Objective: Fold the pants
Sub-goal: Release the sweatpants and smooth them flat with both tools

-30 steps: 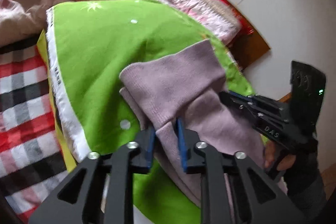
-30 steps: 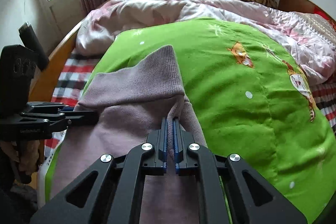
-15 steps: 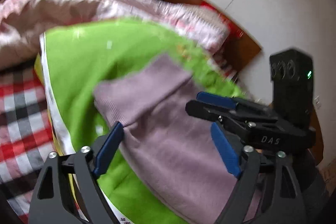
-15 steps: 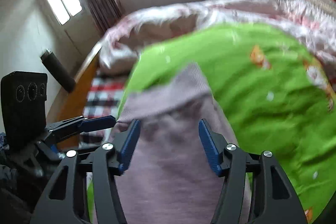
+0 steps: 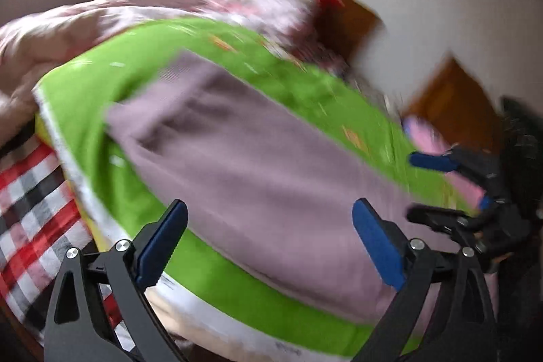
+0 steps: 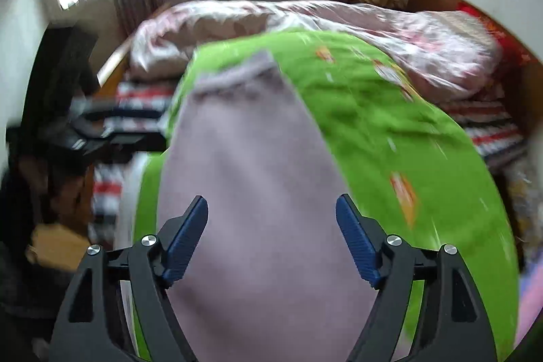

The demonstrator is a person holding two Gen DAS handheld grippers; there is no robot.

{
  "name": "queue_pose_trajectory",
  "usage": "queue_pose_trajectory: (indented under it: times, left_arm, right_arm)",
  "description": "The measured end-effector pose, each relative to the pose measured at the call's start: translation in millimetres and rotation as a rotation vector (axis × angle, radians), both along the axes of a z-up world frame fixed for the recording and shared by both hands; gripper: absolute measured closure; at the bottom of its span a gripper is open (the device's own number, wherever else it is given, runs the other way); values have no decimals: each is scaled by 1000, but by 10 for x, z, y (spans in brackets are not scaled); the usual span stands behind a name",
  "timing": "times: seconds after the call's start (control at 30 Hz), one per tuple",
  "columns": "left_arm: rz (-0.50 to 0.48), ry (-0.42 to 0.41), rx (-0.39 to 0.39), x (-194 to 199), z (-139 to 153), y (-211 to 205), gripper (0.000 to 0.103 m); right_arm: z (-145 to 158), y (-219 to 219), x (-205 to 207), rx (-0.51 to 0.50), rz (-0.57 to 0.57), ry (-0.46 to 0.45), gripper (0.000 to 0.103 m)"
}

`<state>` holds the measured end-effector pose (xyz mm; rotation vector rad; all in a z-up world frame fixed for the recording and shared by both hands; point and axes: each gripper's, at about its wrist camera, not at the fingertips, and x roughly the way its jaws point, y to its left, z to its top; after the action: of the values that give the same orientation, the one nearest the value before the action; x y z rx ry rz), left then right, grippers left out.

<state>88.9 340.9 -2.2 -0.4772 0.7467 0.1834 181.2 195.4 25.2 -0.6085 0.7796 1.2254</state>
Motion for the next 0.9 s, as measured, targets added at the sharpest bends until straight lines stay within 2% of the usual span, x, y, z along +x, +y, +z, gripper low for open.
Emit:
queue_pose_trajectory:
  times: [0.07, 0.13, 0.17, 0.2, 0.23, 0.3, 0.33, 0.4, 0.43, 0.53, 0.6, 0.63, 0.7, 0.73, 0.77, 0.8, 0.87, 0.9]
  left_arm:
    - [-54, 35, 45, 62, -125, -183, 5]
    - [-72, 79, 57, 158, -289, -249, 5]
    - [-63, 104, 90, 199, -359, -256, 2]
    - [-44, 168, 189, 267, -441, -308, 2]
    - [-37, 218, 217, 309, -525, -307, 1]
    - [-22, 221, 138, 315, -569, -203, 1]
    - [-3, 234, 125, 300, -555, -151, 1]
    - [41, 226, 185, 266, -450, -154, 3]
    - [36, 181, 214, 239, -342, -203, 3]
    - [-39, 76, 206, 264, -163, -395, 2]
    - [-89, 96, 248, 344, -199, -604, 2]
    - [-108, 122, 291, 377, -264, -706, 2]
    - [-120, 193, 327, 392, -430, -804, 2]
    - [-117, 204, 365, 399, -508, -846, 1]
    - [-120, 191, 390, 326, -516, -870, 1]
    - [-121, 191, 384, 314, -514, -863, 1]
    - [-110, 202, 368, 284, -494, -808, 1]
    - [-95, 204, 371, 259, -471, -788, 2]
  right_arm:
    - [-130, -371, -207, -28, -47, -4, 28]
    - [-301, -703, -333, -57, -125, -21, 28]
    - [-376, -794, -358, -78, -162, -17, 28]
    - [-528, -890, -432, -112, -198, 23, 29]
    - [-638, -957, -541, -126, -196, 50, 29]
    - [-684, -1102, -788, -73, -212, 32, 34]
    - [-682, -1156, -828, -77, -229, 38, 34]
    - [-611, -1251, -806, -67, -255, 60, 33]
    - [-542, -1292, -771, -38, -273, 63, 32]
    - [-396, -1226, -631, 56, -338, 62, 30]
    - [-407, -1020, -573, 89, -357, 76, 30]
    - [-437, -920, -573, 75, -357, 71, 30]
    - [-561, -736, -660, 20, -316, 60, 29]
    - [-656, -653, -824, -26, -266, 30, 29]
    - [-673, -644, -944, -27, -253, -24, 29]
    - [-656, -671, -1035, -24, -240, -61, 28]
    - [-654, -707, -1062, -55, -206, 10, 27]
    - [-601, -785, -1103, -42, -219, -6, 23]
